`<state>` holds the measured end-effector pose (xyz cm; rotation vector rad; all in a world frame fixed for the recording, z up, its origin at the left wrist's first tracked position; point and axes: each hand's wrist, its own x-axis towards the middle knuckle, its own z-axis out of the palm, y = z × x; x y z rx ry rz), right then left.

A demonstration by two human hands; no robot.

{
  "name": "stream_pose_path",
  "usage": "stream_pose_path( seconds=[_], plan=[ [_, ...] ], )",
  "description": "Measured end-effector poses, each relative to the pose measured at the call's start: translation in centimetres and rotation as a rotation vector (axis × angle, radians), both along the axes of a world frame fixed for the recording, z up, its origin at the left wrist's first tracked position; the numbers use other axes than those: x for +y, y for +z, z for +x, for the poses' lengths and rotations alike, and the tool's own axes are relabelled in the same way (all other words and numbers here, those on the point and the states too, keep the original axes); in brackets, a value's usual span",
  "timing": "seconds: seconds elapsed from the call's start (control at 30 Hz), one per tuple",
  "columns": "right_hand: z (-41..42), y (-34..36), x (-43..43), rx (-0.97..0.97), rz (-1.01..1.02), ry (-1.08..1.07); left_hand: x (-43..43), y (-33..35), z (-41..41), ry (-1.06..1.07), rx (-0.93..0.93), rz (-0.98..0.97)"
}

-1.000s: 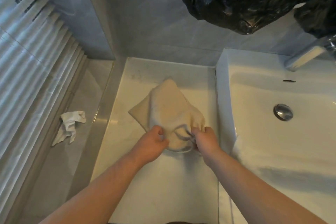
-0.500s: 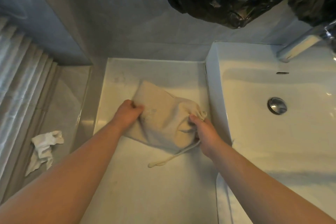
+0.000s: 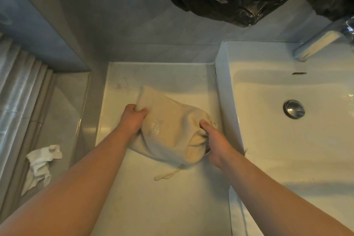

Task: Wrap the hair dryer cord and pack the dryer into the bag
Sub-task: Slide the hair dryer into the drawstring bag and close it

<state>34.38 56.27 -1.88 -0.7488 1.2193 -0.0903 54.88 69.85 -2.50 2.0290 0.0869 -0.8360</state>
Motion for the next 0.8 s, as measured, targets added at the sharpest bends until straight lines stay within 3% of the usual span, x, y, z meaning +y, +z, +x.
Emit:
stream_pose_path(
  seconds=[0.1,0.2,0.3,0.4,0.5,0.7,0.8],
  plan=[
    [-0.4,0.3,0.8,-0.023,0.024,-0.024,0.8,1.2,-1.2,0.051,0.016,-0.093],
    [-0.9,1.3,1.4,-0.081,0.053,-0.037,2.3,2.3,-1.8,-0.009,-0.095,-0.048],
    [-1.7,2.8,1.6,-0.211,0.105,-0.053,3.5,4.6,-2.4,-0.043,-0.193,0.014],
    [-2.7,5.0,1.8,-0.338,0.102,-0.068,4.1,6.9,-3.4,-0.001,-0.227,-0.068],
    [-4.1,7.5,1.8,-0.421,0.075,-0.054,4.3,9.3,-5.3,0.077,-0.189,-0.220],
    [-8.7,11.9,1.5,-0.486,-0.022,-0.067,4.8,12.7,-10.1,0.041,-0.186,-0.306],
    [-12.0,13.5,1.6,-0.489,-0.066,-0.087,5.1,14.2,-13.8,0.038,-0.071,-0.471]
  ],
)
